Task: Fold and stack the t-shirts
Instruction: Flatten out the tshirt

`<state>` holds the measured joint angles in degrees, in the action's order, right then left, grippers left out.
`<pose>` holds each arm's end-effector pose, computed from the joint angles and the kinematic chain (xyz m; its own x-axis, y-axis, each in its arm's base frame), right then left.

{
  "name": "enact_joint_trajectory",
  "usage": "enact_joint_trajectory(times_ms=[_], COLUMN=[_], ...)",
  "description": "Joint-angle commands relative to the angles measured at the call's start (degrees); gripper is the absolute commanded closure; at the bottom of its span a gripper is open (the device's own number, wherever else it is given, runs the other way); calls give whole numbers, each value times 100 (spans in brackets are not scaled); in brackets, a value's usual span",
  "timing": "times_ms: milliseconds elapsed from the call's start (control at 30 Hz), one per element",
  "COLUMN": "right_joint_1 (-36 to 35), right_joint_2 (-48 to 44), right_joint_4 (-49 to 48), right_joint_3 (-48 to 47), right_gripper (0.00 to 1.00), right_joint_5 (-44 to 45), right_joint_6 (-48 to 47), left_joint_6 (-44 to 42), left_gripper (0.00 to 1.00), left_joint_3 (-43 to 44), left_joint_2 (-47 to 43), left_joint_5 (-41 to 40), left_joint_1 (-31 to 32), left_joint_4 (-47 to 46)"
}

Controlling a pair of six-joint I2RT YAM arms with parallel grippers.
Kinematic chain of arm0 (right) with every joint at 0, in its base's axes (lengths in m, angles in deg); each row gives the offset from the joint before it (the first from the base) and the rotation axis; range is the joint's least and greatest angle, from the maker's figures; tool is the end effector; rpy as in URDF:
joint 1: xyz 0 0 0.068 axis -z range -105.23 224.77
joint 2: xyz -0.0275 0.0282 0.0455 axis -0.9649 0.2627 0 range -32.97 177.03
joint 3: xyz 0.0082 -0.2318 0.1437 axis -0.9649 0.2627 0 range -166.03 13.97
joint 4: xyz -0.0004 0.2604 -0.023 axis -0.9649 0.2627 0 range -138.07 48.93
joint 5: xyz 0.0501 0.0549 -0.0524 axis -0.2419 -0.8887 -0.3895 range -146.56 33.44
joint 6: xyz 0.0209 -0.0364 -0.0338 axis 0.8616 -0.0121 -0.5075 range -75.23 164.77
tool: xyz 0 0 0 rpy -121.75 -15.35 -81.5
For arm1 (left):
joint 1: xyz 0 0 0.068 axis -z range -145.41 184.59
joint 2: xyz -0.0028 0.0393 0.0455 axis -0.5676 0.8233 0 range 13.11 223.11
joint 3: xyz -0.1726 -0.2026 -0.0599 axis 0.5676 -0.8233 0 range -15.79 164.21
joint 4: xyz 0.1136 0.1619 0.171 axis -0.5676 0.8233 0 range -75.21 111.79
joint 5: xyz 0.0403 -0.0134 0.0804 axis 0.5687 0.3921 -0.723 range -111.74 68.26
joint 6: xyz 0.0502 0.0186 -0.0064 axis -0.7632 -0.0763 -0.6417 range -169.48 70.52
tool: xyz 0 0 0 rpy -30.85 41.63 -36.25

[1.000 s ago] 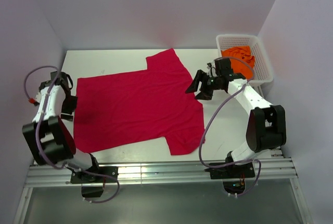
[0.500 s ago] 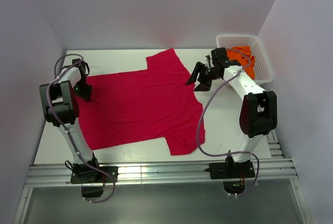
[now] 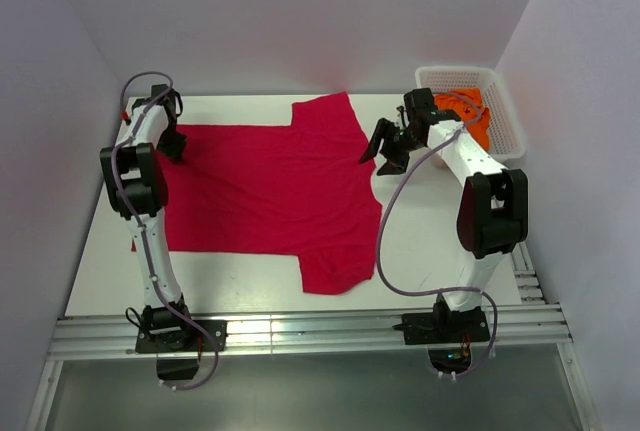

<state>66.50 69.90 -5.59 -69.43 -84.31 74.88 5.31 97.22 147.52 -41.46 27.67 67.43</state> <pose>0.3731 0.0710 0.2527 -0.9281 0.3138 -0.2005 0.1407 0.7941 0.5913 0.4793 0.0703 0.1652 -0.3826 -0.8210 -0.4237 -0.8982 0.4380 -0.0376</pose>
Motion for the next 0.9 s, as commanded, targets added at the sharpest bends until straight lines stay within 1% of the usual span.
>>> enact_joint_trajectory(times_ms=[0, 67, 133, 167, 200, 267, 300, 333, 367, 433, 467, 500, 533, 567, 600, 633, 667, 700, 733, 767, 800, 833, 867], right_joint_1=[-25, -25, -25, -25, -25, -25, -34, -34, -43, -78, -121, -148, -209, -393, -499, -604, -684, -676, -597, -449, -143, -122, -174], right_joint_2=[67, 32, -21, -100, -161, -406, -521, -783, -943, -1311, -1696, -1900, -2329, -2576, -2849, -3321, -3561, -3781, -4018, -3994, -3898, -3706, -3687], right_joint_4=[111, 94, 33, -20, -46, -73, -38, -38, -29, -20, 14, 154, 225, 269, 252, 191, -114, -317, -371, -424, -529, -513, -452], right_joint_3=[-265, -265, -247, -239, -239, -230, -256, -274, -291, -274, -265, -248, -213, -47, 103, 296, 828, 1216, 1612, 2138, 2265, 2292, 2319], right_gripper=[31, 30, 28, 27, 26, 16, 9, 0, 0, 0, 0, 0, 0, 0, 0, 0, 0, 0, 0, 0, 3, 7, 9], right_joint_5=[103, 103, 103, 129, 147, 287, 557, 664, 918, 1139, 1270, 1646, 1919, 2183, 2412, 2762, 2949, 2968, 2681, 2017, 1436, 699, 727], right_joint_6=[-110, -128, -154, -172, -224, -286, -347, -383, -426, -558, -576, -602, -594, -542, -454, -401, -131, 177, 606, 906, 761, 673, 550], left_joint_6=[-38, -56, -82, -91, -82, -91, -99, -108, -117, -196, -266, -441, -529, -652, -1036, -1170, -1250, -1347, -1435, -1322, -1112, -1032, -883], left_gripper=[71, 64, 42, 21, 13, 3, 0, 0, 1, 0, 1, 2, 2, 1, 1, 1, 0, 0, 0, 1, 1, 1, 1], left_joint_3=[570, 722, 740, 705, 687, 670, 591, 521, 285, -41, -390, -577, -787, -1320, -1656, -1938, -2524, -2912, -3282, -3738, -3873, -3944, -4040], left_joint_2=[542, 429, 245, 9, -107, -483, -625, -792, -1176, -1644, -2177, -2495, -2829, -3624, -4041, -4376, -4841, -5010, -5160, -5205, -5258, -5328, -5477], left_joint_5=[232, 276, 285, 294, 276, 215, 163, 101, 22, -145, -224, -616, -1003, -1329, -1584, -1561, -1239, -635, 807, 1100, 1024, 858, 561], left_joint_1=[33, 24, 24, 15, 15, -2, -20, -38, -38, -38, 6, 67, 198, 600, 917, 1408, 1517, 1527, 1274, 1089, 992, 1017, 1026], left_joint_4=[105, 167, 106, 80, 106, 185, 298, 360, 430, 562, 598, 607, 546, 380, 65, -330, -508, -718, -973, -879, -757, -564, -144])
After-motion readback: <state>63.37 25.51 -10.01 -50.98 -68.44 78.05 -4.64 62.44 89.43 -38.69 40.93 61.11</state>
